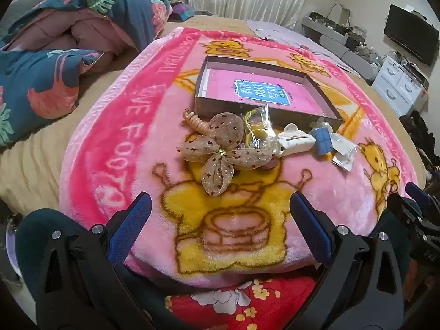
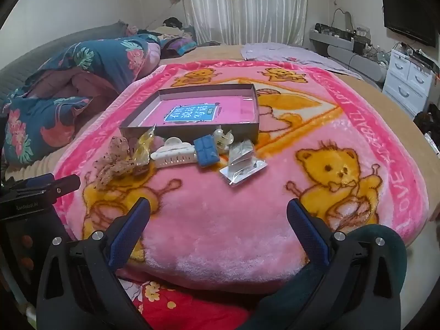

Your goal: Organize jewelry

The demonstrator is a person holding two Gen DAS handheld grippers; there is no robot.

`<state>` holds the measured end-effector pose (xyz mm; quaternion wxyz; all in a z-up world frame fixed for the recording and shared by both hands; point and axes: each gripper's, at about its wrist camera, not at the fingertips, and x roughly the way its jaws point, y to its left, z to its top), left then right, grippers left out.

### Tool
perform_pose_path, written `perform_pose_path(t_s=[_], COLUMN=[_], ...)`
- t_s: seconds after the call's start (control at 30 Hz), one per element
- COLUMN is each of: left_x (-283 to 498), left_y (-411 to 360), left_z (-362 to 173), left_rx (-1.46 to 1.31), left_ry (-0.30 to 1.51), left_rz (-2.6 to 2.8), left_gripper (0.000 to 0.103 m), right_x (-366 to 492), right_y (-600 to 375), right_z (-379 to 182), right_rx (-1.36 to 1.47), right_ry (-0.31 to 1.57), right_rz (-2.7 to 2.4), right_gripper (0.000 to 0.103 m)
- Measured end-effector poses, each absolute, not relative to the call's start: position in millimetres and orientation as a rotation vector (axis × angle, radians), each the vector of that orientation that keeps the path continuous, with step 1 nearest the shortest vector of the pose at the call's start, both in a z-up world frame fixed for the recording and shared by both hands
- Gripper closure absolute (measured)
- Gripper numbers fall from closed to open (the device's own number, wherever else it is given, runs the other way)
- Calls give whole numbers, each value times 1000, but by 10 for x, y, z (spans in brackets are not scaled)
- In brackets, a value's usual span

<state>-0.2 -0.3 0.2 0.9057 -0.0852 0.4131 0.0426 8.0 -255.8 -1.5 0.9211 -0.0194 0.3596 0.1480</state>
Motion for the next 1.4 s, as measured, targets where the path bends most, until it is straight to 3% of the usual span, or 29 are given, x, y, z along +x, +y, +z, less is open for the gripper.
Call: perform_pose_path(t_s=[1.4], left_x=[-25], left_y=[-60], left_z=[43], left_rx=[-174], left_ry=[843], left_rz=[69], left_gripper=[9], right_x=[14], right_y=[-2543], right_z=[60], right_rx=[-50], right_ry=[719], right_rz=[311], right_gripper=[4])
